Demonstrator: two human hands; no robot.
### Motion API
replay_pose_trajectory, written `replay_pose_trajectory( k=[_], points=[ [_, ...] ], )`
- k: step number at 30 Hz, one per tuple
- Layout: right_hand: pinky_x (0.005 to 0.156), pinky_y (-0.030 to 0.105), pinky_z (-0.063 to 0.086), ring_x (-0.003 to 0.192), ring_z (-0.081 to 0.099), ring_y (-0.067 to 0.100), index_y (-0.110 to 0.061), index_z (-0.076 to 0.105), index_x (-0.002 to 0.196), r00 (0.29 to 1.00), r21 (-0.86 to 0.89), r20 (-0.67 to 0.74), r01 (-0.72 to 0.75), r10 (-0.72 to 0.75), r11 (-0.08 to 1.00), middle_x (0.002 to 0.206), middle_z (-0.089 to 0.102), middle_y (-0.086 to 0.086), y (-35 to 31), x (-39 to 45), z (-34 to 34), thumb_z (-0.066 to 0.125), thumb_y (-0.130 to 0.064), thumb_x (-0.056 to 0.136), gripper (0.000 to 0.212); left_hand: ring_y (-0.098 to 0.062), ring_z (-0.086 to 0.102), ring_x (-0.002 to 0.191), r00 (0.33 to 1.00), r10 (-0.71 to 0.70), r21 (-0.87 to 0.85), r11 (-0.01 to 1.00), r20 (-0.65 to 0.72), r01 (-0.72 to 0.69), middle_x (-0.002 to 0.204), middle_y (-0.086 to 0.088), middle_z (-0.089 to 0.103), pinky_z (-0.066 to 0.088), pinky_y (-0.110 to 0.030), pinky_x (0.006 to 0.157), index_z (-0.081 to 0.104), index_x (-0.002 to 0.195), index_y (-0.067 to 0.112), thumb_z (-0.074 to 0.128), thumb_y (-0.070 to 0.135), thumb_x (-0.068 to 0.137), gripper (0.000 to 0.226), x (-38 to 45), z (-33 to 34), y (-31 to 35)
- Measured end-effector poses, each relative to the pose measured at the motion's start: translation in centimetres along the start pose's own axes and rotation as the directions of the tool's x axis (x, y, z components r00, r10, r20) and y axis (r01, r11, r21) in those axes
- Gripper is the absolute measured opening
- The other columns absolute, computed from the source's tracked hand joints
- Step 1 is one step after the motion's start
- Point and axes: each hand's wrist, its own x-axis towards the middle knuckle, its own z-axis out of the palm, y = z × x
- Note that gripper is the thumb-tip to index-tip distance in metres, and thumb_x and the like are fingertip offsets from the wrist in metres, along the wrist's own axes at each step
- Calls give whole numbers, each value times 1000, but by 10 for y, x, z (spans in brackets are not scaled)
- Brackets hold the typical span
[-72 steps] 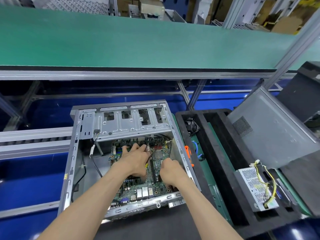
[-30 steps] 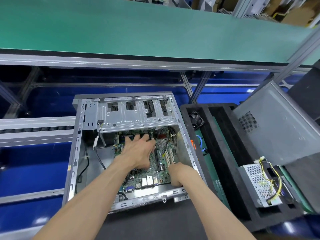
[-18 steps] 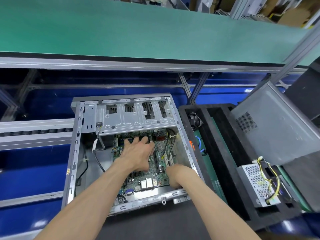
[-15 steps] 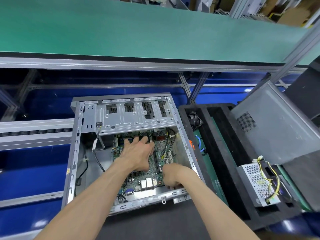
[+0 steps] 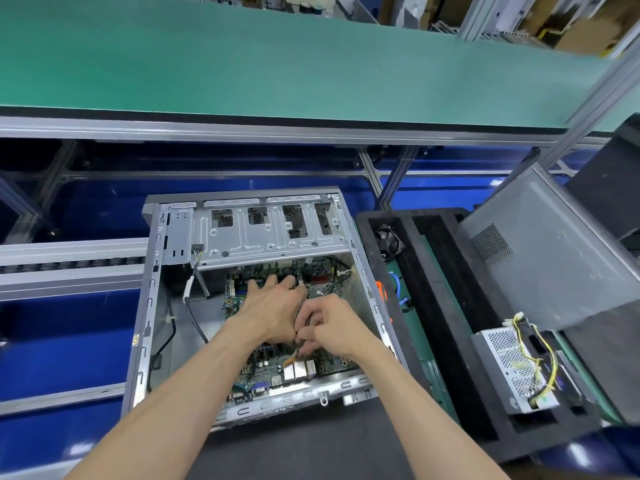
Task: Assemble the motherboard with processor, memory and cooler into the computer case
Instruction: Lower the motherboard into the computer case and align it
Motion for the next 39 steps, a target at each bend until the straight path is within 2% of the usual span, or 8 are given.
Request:
replay_pose_trajectory(
  k=[8, 12, 18, 23, 26, 30, 33, 39],
  points=[
    [63, 41, 62, 58, 69, 15, -29, 55, 82, 980, -101, -155, 113, -128, 988, 64, 61, 8, 0, 2, -2, 65, -1, 89, 31, -26, 44, 114, 992, -34, -140, 989, 118, 50, 108, 10, 48, 39, -57, 99, 46, 115, 36, 77, 43, 53, 70, -7, -13, 2],
    [59, 36, 58, 58, 68, 16, -31, 44, 96, 957, -99, -189, 206, -222, 973, 66, 69, 3, -6, 3, 2, 63, -10, 93, 29, -25, 54, 94, 986, 9, -552, 830, 166, 85, 107, 2, 56, 43, -43, 84, 42, 115, 50, 64, 36, 63, 58, -16, -25, -15],
    [57, 31, 57, 61, 66, 16, -19, 52, 87, 914, 57, -340, 254, -220, 965, 83, 71, 5, -16, 10, 5, 58, -2, 93, 19, -6, 68, 87, 984, -24, -780, 613, -177, -126, 109, 15, 69, 55, -33, 82, 59, 120, 45, 76, 17, 82, 50, -24, -27, -14],
    [69, 43, 59, 65, 65, 20, -22, 71, 67, 903, -138, -405, 91, -140, 986, 69, 69, 0, -9, 2, -3, 51, 2, 75, 32, -5, 61, 67, 951, -143, -633, 771, -274, -66, 89, 8, 72, 51, -32, 72, 49, 137, 32, 54, 14, 99, 43, -21, -13, -22],
    [89, 37, 55, 96, 63, 17, -15, 71, 108, 935, -396, -294, 70, -199, 916, 103, 68, 0, -12, 2, -3, 60, -6, 77, 34, -22, 64, 99, 937, -198, -517, 856, -286, 23, 103, -8, 72, 50, -39, 85, 50, 140, 18, 53, 20, 100, 40, -19, -8, -29],
    [104, 40, 42, 133, 31, 20, -20, 29, 149, 959, -625, 68, 256, -275, 737, 142, 38, 0, -15, 15, 9, 78, -33, 73, 92, -27, 60, 104, 934, -225, -472, 878, -276, 71, 110, -8, 68, 47, -38, 87, 66, 118, 15, 54, 19, 100, 22, -17, -5, -43],
    [106, 48, 42, 139, 23, 24, -19, 18, 150, 958, -749, 188, 282, -216, 599, 151, 30, 2, -12, 29, 16, 89, -42, 64, 113, -27, 58, 89, 925, -267, -482, 869, -269, 111, 92, -7, 64, 43, -36, 74, 65, 98, 11, 53, 23, 101, 17, -15, -2, -48],
    [93, 51, 51, 128, 39, 29, -14, 29, 136, 959, -809, 191, 275, -210, 519, 137, 42, 7, -11, 51, 25, 90, -40, 62, 100, -22, 57, 81, 903, -357, -646, 753, -239, 127, 79, 2, 63, 35, -29, 65, 63, 84, 19, 56, 27, 100, 20, -14, 5, -52]
  ],
)
